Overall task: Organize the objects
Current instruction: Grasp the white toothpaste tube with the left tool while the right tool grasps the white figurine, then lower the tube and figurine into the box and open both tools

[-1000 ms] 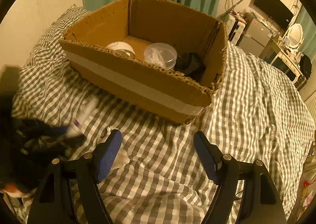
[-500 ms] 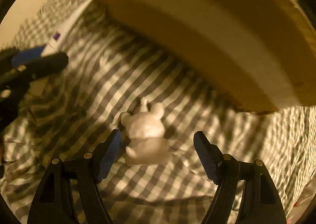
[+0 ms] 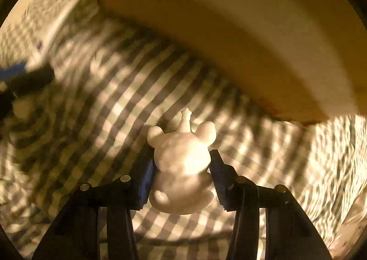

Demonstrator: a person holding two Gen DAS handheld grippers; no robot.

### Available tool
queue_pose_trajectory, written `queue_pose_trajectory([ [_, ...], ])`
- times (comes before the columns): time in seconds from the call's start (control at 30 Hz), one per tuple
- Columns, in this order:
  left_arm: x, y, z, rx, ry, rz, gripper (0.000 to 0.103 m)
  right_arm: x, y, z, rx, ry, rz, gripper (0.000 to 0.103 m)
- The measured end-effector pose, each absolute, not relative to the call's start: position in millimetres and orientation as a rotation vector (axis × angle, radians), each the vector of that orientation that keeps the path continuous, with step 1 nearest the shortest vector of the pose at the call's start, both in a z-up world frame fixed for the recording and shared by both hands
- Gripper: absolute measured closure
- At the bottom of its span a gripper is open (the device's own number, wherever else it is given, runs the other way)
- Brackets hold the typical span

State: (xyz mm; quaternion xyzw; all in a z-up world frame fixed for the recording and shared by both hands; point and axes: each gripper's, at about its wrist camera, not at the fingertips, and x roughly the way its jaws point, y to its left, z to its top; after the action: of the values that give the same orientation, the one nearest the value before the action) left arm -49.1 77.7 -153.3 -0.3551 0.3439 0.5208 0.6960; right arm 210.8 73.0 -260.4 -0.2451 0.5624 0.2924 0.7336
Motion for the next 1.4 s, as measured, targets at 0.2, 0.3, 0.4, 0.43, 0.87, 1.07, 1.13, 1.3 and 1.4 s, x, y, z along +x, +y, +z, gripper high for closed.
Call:
queue_pose_trajectory([
  [0.2,-47,65,-140,-0.771,0.773,1.136,0.081,201,43,-212,-0.339,1.163,0.617,0.057],
  [0.3,-46,53,-129,-0.757,0.765,1.108,0.081,189,35,-194,-0.298,1.114,0.589,0.057],
  [0.4,-46,41,-116,-0.726,0.765,1.100,0.081,176,33,-181,-0.289,1.080,0.571,0.057],
  [0.43,-46,37,-112,-0.715,0.766,1.095,0.081,171,30,-177,-0.279,1.074,0.575,0.057],
  [0.87,-36,24,-37,-0.591,0.690,1.032,0.081,137,4,-100,-0.217,0.935,0.614,0.057],
  [1.07,-31,54,15,-0.517,0.621,1.026,0.081,164,6,-24,-0.172,0.783,0.611,0.057],
  [1.13,-31,69,29,-0.501,0.596,1.033,0.081,178,10,2,-0.156,0.726,0.608,0.057],
  [1.3,-26,114,56,-0.471,0.550,1.047,0.081,209,23,43,-0.086,0.631,0.626,0.057],
  [1.4,-20,144,67,-0.440,0.526,1.065,0.081,234,32,59,-0.034,0.580,0.628,0.057],
])
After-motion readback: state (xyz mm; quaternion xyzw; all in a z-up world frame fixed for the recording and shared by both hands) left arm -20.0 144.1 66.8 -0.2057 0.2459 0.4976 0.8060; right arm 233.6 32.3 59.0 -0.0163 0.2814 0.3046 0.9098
